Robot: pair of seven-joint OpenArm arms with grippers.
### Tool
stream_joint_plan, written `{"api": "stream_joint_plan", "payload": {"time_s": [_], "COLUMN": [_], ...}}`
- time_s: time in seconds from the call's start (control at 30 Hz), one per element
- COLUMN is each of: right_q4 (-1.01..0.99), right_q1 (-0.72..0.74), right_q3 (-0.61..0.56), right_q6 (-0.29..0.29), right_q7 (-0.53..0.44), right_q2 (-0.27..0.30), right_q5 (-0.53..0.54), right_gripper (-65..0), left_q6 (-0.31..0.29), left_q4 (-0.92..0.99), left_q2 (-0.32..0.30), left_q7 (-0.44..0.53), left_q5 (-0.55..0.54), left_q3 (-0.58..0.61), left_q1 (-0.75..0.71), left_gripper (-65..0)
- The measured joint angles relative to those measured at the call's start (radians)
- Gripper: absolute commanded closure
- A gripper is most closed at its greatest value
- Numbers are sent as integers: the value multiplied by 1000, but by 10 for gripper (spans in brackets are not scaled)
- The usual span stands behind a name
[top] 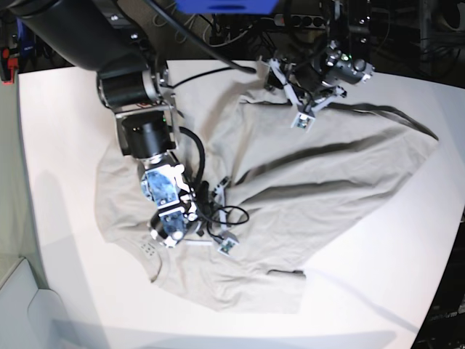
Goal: Layout the t-shirt on the table in an organized manner, then fold the t-shirt properly
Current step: 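Lift the left gripper with shirt fabric up and away from the right gripper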
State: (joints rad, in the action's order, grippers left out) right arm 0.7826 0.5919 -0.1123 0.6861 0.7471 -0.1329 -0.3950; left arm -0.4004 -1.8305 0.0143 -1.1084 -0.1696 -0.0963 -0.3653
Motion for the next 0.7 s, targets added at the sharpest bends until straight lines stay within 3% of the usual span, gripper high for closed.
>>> {"api": "stream_joint_plan", "payload": {"time_s": [0.17,0.4,0.57,0.7], "right_q4": [0,0,0,0], "right_q1": [0,0,0,0], "right_q3": [0,0,0,0], "right_q6": [0,0,0,0], "right_q7": [0,-1,-1,-1], "right_q2": [0,0,0,0], "right_q5": [0,0,0,0], "right_gripper": [0,0,0,0], "left_q6": [0,-12,-13,-13], "left_q4": [0,90,124,133], "left_q2": [0,0,19,19], "left_q7": [8,81,100,75], "left_q5": [-1,-46,-45,-82], "left_q3": [0,0,-4,-4], "left_q1": [1,45,62,60], "left_gripper": [-401,-384,-224,0]}}
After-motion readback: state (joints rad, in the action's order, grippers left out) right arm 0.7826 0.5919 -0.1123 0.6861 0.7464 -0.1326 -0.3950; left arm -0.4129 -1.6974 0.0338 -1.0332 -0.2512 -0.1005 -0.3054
